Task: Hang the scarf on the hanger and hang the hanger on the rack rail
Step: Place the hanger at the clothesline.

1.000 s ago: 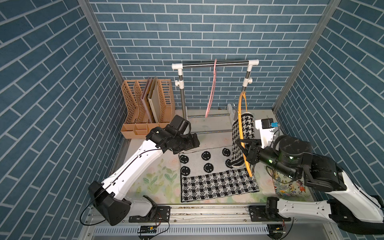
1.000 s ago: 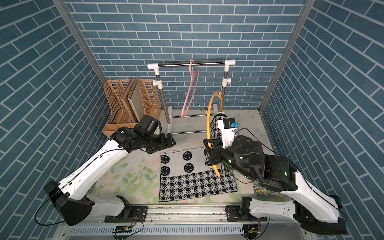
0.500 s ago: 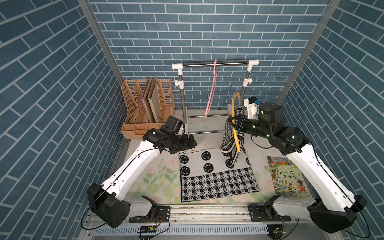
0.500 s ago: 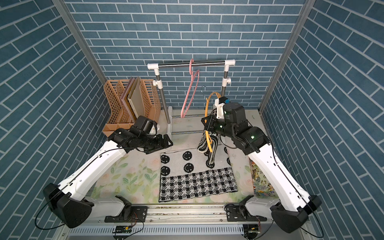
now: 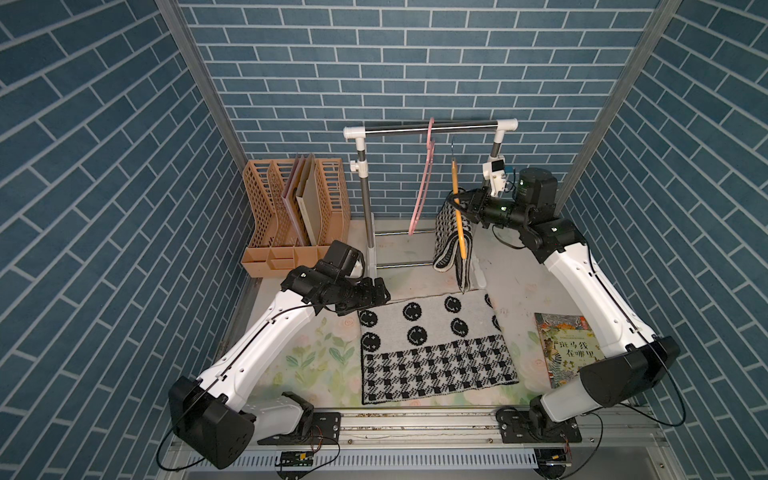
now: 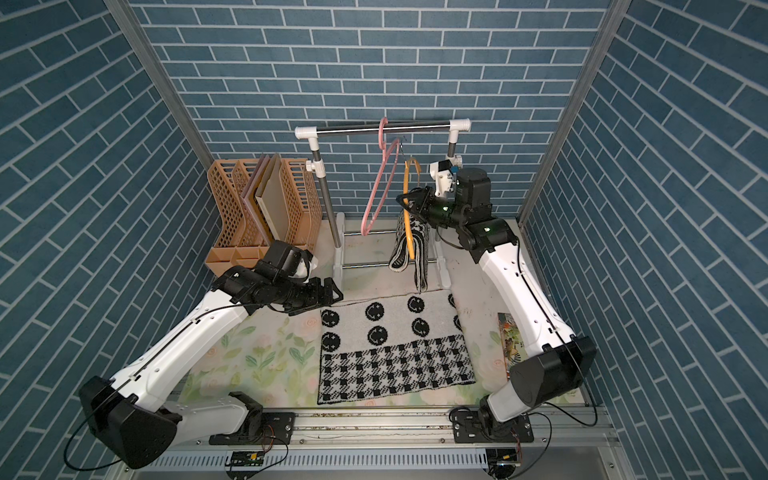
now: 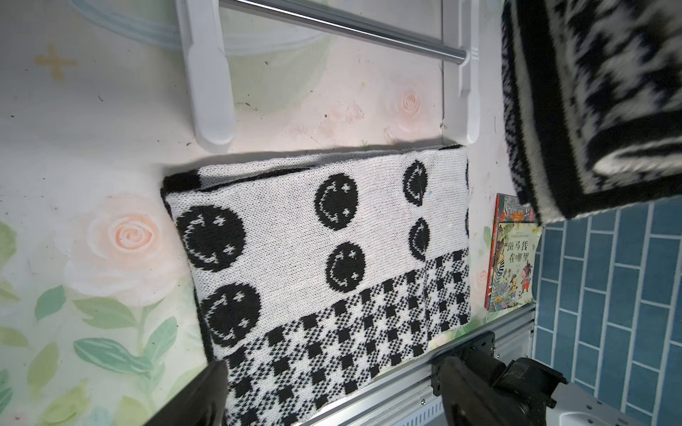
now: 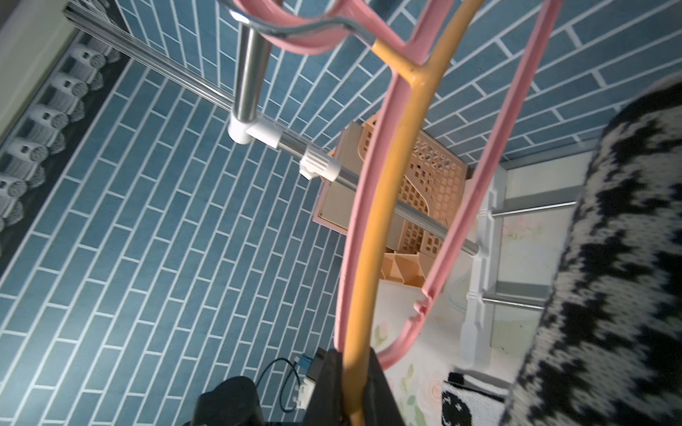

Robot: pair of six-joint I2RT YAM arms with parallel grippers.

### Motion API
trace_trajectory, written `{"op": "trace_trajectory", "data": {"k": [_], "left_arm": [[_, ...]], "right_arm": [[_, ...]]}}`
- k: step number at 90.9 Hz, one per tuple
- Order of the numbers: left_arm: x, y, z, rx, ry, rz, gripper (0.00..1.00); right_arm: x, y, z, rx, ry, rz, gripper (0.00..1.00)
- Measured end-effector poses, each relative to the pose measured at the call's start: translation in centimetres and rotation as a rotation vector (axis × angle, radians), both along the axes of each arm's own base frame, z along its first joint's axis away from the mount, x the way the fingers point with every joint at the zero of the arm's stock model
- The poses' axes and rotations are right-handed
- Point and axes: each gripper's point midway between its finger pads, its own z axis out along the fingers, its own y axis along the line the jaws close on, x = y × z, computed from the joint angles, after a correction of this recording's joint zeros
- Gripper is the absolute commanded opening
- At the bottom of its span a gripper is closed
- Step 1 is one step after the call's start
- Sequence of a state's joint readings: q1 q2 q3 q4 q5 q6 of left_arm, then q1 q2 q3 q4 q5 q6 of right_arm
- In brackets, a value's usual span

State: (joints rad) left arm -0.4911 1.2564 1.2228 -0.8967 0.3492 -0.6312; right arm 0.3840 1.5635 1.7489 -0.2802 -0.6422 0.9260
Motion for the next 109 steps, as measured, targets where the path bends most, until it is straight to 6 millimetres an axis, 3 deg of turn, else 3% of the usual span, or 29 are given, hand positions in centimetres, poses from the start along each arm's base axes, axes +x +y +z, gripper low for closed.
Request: {"op": "trace_trajectory", "data": {"k": [18, 34, 67, 86, 95, 101, 107, 109], "left_arm": [[-0.9, 0.0, -0.7, -0.015, 0.016, -0.012, 0.93], [-1.0, 0.0, -0.5, -0.023, 0.012, -0.015, 0.93], [-1.1, 0.0, -0.4, -0.025, 0.008, -0.016, 0.91], [-1.2, 0.1, -0.2, -0.027, 0.003, -0.015, 0.91], [-1.2, 0.1, -0.2, -0.027, 0.002, -0.014, 0.92], [-1.2, 0.1, -0.1, -0.027, 0.000, -0.013, 0.92], [-1.1, 0.1, 0.0, -0.027, -0.001, -0.010, 0.94], [-1.1, 0.1, 0.1, -0.028, -0.001, -0.010, 0.94]], "right_arm": [[1.9, -0.2, 3.5, 0.079, -0.069, 0.019, 0.00], [2.9, -0.7, 4.4, 0.132, -0.063, 0.033, 0.00], [6.6, -0.6, 0.8, 0.158, 0.054, 0.054, 0.00], [6.8, -0.8, 0.5, 0.160, 0.052, 0.075, 0.00], [6.5, -1.2, -0.8, 0.154, 0.045, 0.070, 0.00], [6.1, -1.6, -1.1, 0.149, 0.020, 0.064, 0.20], [5.6, -2.1, -1.6, 0.150, 0.033, 0.049, 0.46], [5.6, -2.2, -1.8, 0.147, 0.034, 0.048, 0.50]]}}
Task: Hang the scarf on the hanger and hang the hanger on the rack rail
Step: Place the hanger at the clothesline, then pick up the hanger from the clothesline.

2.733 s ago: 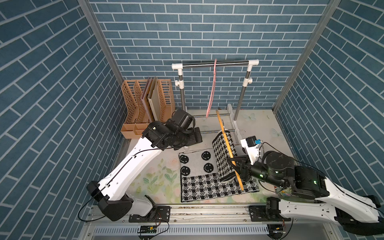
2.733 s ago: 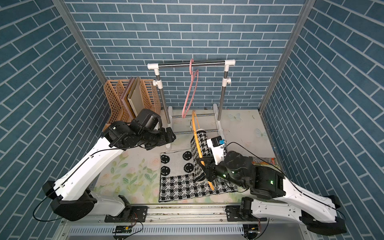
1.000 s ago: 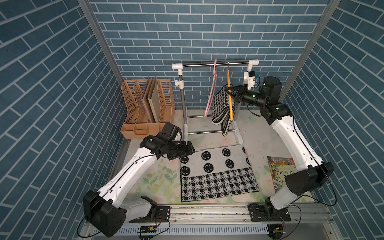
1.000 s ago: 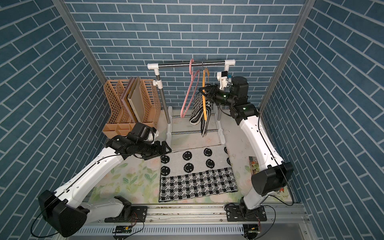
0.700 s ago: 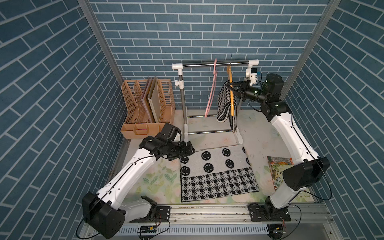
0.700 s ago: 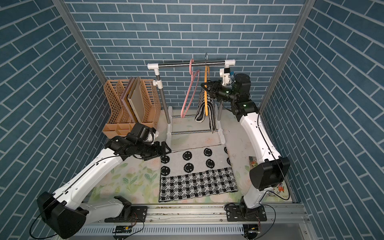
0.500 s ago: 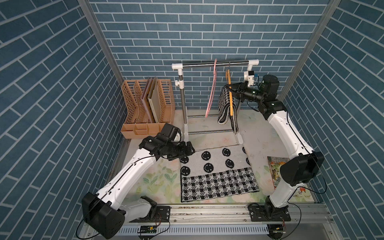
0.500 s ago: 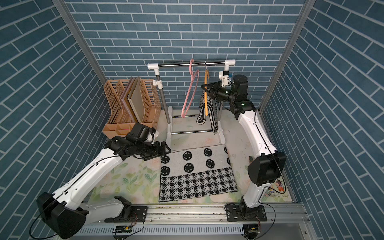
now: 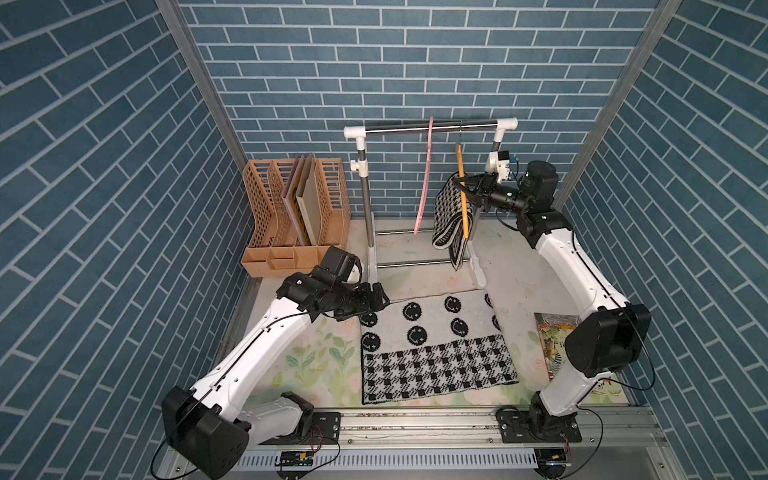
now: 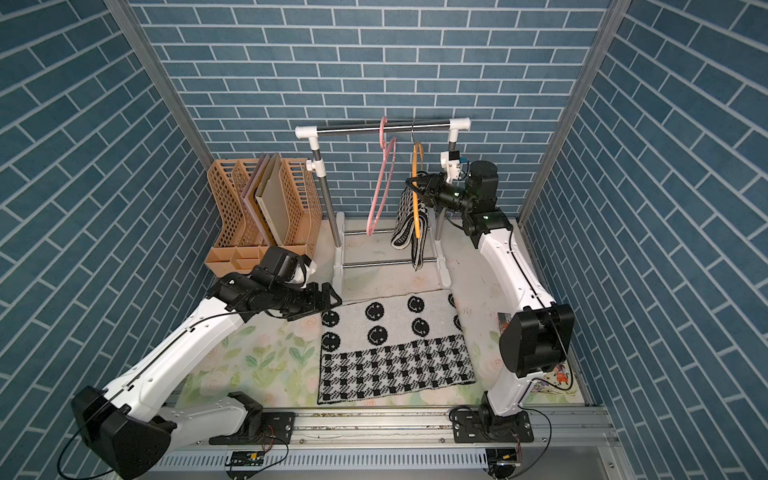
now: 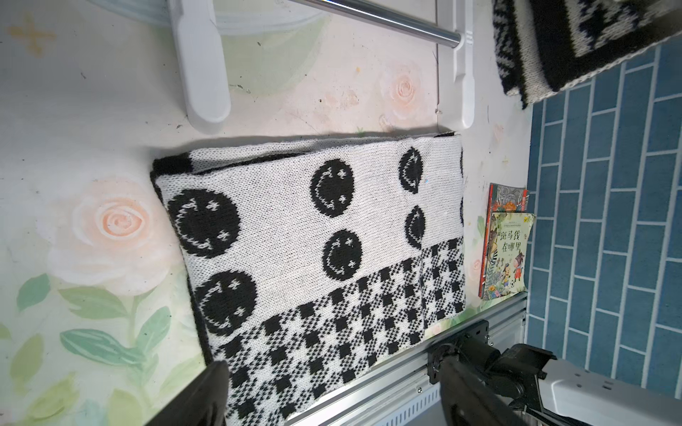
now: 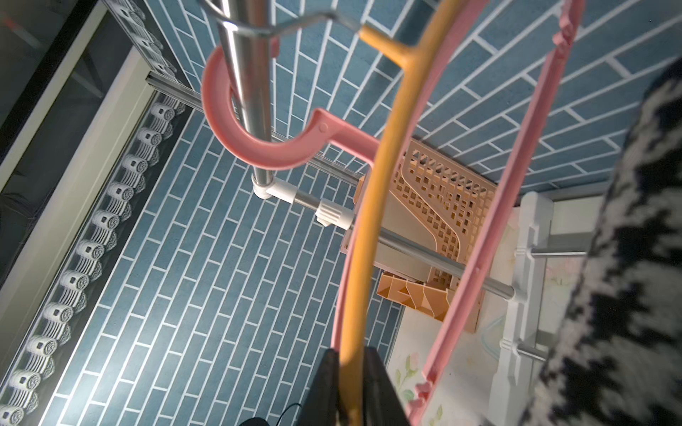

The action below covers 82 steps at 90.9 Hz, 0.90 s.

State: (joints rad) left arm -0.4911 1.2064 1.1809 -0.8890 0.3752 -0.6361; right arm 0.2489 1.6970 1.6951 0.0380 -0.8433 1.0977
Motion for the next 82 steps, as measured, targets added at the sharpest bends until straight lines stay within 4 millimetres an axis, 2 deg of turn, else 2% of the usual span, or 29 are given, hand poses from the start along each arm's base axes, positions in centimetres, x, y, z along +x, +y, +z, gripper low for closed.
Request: {"op": "trace_trajectory", "data": {"k": [1, 2, 6, 10, 18, 28, 37, 44, 54, 59, 66, 82], "left_arm": [[0.0, 0.0, 0.1, -0.001, -0.002, 0.000, 0.94], [0.0, 0.0, 0.2, 0.000, -0.002, 0.001, 0.94], [0.2, 0.0, 0.9, -0.005, -0.013, 0.003, 0.95], [0.4, -0.1, 1.9, -0.014, -0.035, 0.006, 0.96], [1.4, -0.4, 5.3, -0.046, -0.108, 0.012, 0.97], [2.8, -1.0, 10.2, -0.092, -0.207, 0.019, 0.97], [5.4, -2.1, 16.2, -0.142, -0.322, 0.034, 0.96], [7.6, -2.9, 20.3, -0.171, -0.402, 0.049, 0.95], [11.0, -4.1, 24.4, -0.202, -0.501, 0.070, 0.92], [12.5, -4.9, 25.2, -0.212, -0.526, 0.073, 0.90], [14.4, -6.0, 25.0, -0.215, -0.543, 0.072, 0.87], [17.9, -9.2, 21.6, -0.178, -0.563, 0.041, 0.87]], "right_arm": [[-0.1, -0.1, -0.1, -0.002, 0.001, -0.003, 0.56], [-0.1, -0.2, -0.3, -0.003, 0.004, -0.004, 0.56], [-0.4, -0.4, -0.7, -0.014, 0.004, -0.010, 0.68], [-0.6, -0.6, -1.1, -0.027, 0.006, -0.014, 0.72], [-1.1, -1.1, -1.8, -0.063, 0.000, -0.037, 0.84], [-2.5, -2.1, -2.7, -0.110, -0.014, -0.076, 0.89], [-5.3, -3.7, -3.4, -0.163, -0.040, -0.132, 0.91], [-7.6, -5.1, -2.9, -0.198, -0.093, -0.187, 0.91], [-10.7, -7.0, -2.1, -0.239, -0.166, -0.263, 0.90], [-12.1, -7.8, -1.8, -0.253, -0.203, -0.294, 0.89], [-13.8, -8.7, -2.1, -0.272, -0.226, -0.324, 0.89], [-15.4, -9.5, -4.5, -0.316, -0.202, -0.337, 0.88]]}}
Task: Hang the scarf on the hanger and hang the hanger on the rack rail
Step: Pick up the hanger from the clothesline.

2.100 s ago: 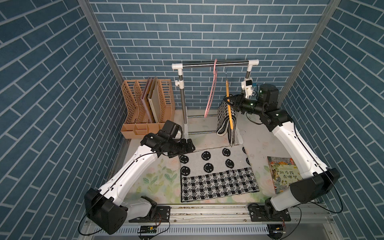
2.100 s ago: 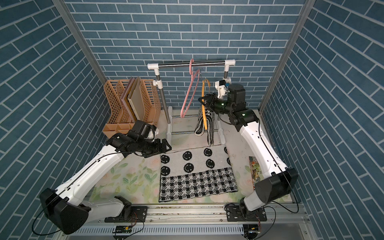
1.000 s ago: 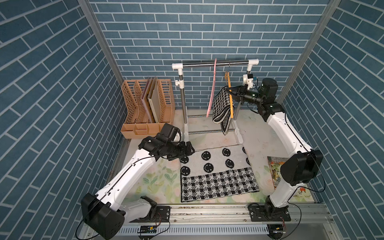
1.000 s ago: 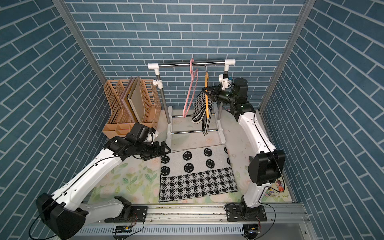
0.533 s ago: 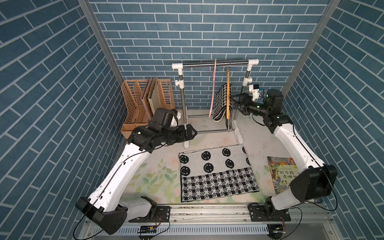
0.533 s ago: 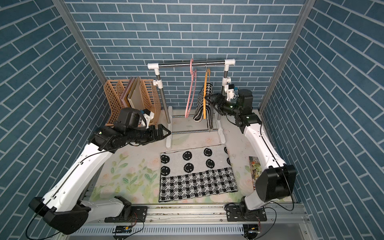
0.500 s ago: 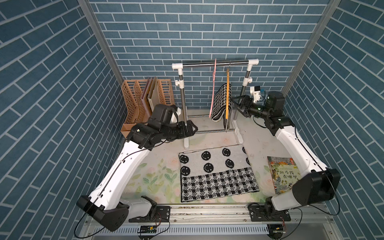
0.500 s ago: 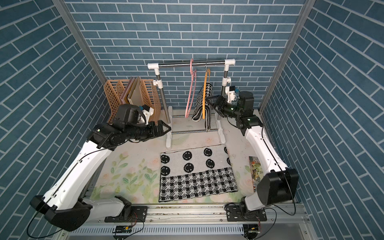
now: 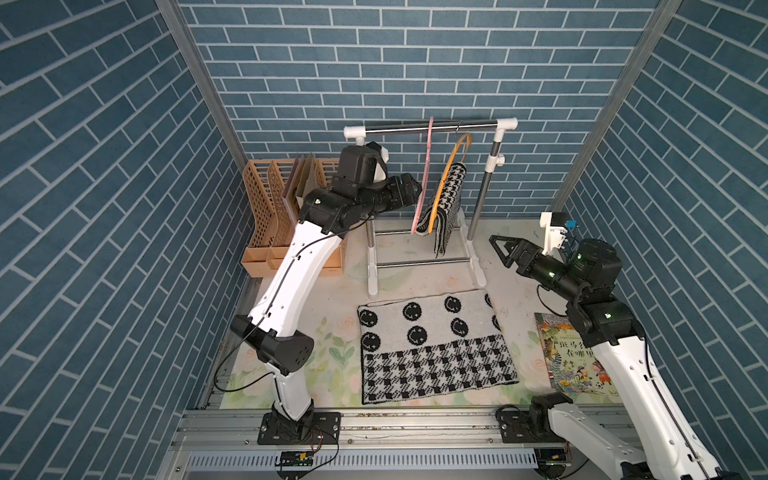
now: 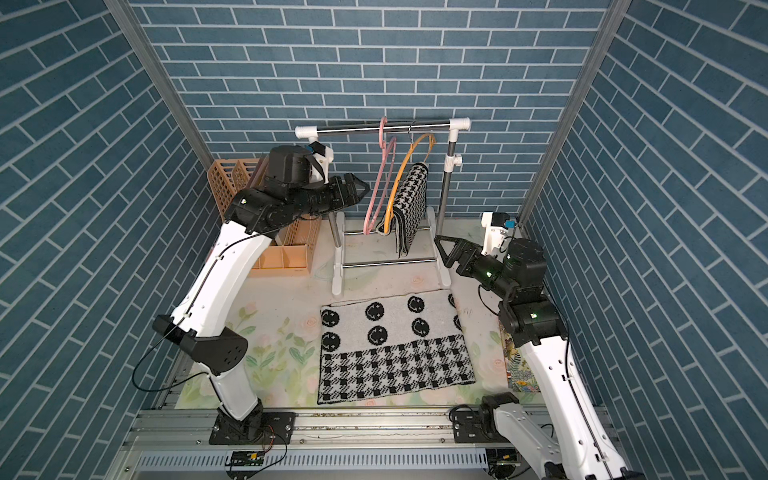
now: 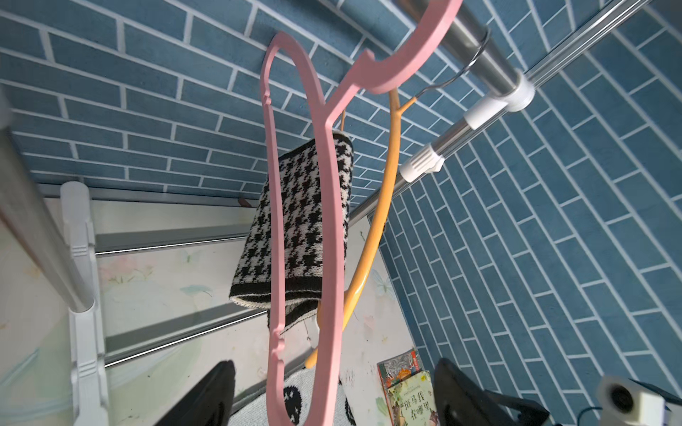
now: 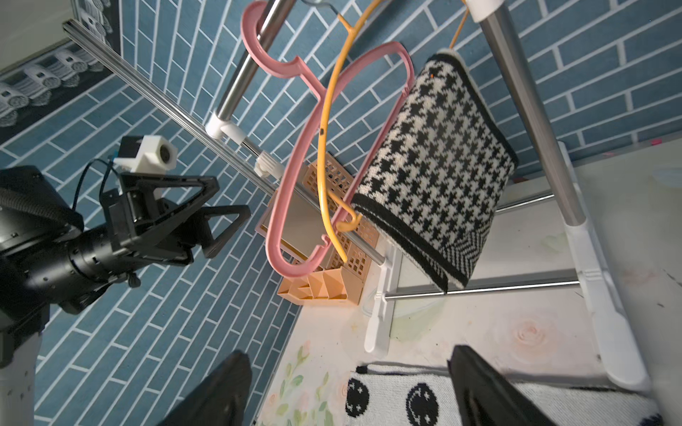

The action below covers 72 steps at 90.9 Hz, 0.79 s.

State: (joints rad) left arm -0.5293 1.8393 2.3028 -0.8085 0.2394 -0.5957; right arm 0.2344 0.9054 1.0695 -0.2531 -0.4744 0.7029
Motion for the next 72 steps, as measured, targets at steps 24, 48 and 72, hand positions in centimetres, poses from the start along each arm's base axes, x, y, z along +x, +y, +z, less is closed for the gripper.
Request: {"op": "trace_trajectory", "data": {"k": [24, 48, 72], "left_arm": [[3.1, -2.4, -1.3, 0.057, -0.096, 0.012, 0.75], [5.0, -2.0, -2.7, 0.145, -0.127, 0.072, 0.51], [5.3, -1.1, -3.1, 0.195, -0.141, 0.104, 0.06]], "right_arm": [[-0.7, 0.0, -2.2, -0.041, 0.062, 0.014, 0.87], [-0.7, 0.3, -2.7, -0.057, 0.071, 0.040, 0.87], [-0.1, 0.8, -2.4, -0.062, 0.080, 0.065, 0.86]]}}
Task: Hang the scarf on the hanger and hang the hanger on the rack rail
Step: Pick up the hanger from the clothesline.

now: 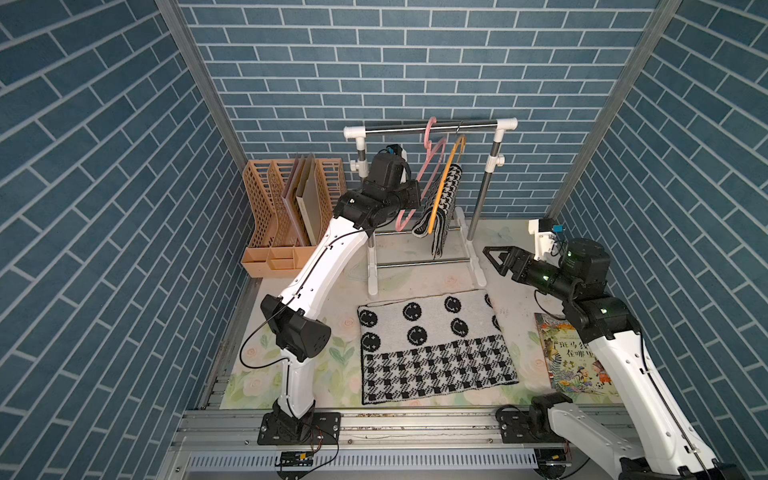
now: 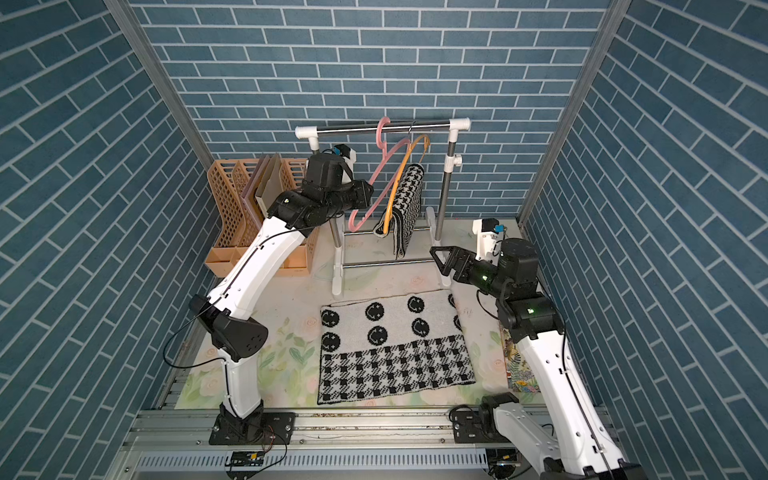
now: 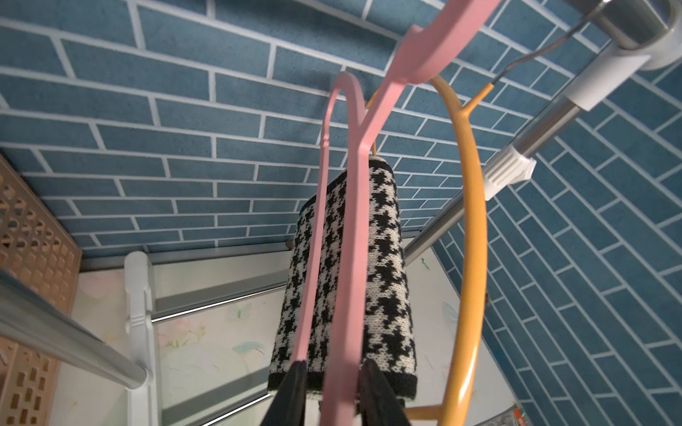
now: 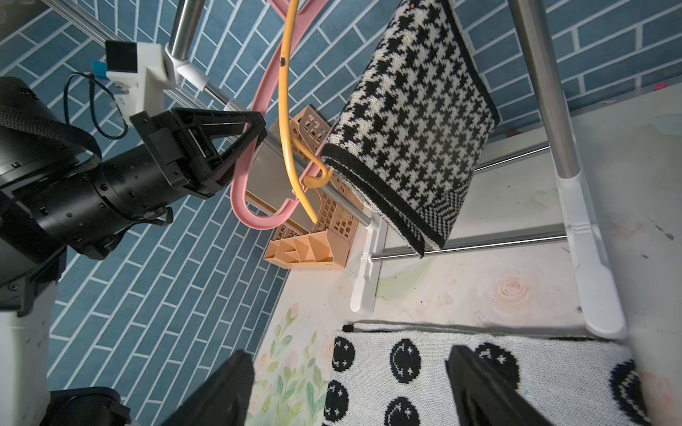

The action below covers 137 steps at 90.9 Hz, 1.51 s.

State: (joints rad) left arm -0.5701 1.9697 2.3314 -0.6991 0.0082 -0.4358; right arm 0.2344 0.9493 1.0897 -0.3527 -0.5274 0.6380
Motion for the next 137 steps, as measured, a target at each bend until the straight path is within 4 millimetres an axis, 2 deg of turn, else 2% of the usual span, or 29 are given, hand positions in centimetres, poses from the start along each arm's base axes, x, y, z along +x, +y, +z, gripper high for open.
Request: {"op": "trace_trajectory", "data": {"k": [3, 44, 56, 63, 71, 85, 97, 107, 116, 125, 137], "left_arm": [[0.0, -0.1, 0.1, 0.003, -0.007, -0.008, 0.00], [-0.4, 0.9, 1.9, 0.033, -0.064, 0.025, 0.00], [-1.5, 1.9, 3.0, 0.052, -0.080, 0.039, 0.00], [-3.0, 2.6, 3.6, 0.070, -0.081, 0.040, 0.00], [-5.5, 3.5, 4.7, 0.082, -0.110, 0.047, 0.00], [-11.9, 5.6, 7.2, 0.033, -0.163, 0.033, 0.00], [-16.3, 8.7, 7.3, -0.038, -0.161, 0.059, 0.00], [-18.7, 10.6, 6.7, -0.093, -0.148, 0.088, 0.00], [-20.7, 11.8, 5.0, -0.133, -0.109, 0.096, 0.00], [-22.4, 12.9, 1.4, -0.165, -0.032, 0.115, 0.00], [-24.3, 13.6, -4.7, -0.203, 0.104, 0.141, 0.00]], "right_arm": [[0.0, 0.0, 0.0, -0.001, 0.000, 0.001, 0.86], [-0.1, 0.2, -0.6, -0.006, 0.007, 0.015, 0.85], [-0.1, 0.2, -1.3, -0.009, 0.023, 0.017, 0.85], [-0.1, 0.2, -1.7, -0.010, 0.029, 0.017, 0.84], [0.0, 0.2, -2.0, -0.008, 0.030, 0.017, 0.84], [0.3, 0.4, -2.1, -0.002, 0.016, 0.023, 0.83], [0.4, 0.5, -2.5, 0.001, 0.015, 0.031, 0.83], [0.5, 0.7, -3.1, 0.002, 0.022, 0.036, 0.83], [0.5, 0.7, -3.7, -0.001, 0.033, 0.036, 0.82], [0.4, 0.6, -4.5, -0.005, 0.045, 0.033, 0.82], [0.2, 0.4, -5.7, -0.012, 0.063, 0.024, 0.82]]}}
